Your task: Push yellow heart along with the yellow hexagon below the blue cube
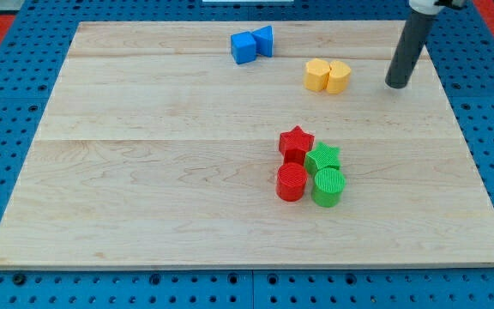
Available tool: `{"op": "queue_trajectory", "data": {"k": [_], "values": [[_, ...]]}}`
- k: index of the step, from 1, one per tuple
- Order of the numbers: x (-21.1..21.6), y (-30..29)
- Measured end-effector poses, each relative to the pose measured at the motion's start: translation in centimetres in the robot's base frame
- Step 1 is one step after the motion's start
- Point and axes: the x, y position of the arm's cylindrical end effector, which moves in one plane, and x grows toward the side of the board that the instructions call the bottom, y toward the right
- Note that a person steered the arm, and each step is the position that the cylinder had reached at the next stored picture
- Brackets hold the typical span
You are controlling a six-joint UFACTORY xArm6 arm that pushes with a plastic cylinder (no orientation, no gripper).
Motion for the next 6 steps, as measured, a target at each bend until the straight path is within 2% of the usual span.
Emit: {"op": "queue_trajectory", "data": {"k": [2,5,6], "values": [[-0.5,-8.7],[4.6,-9.1],[0.4,-9.8]]}}
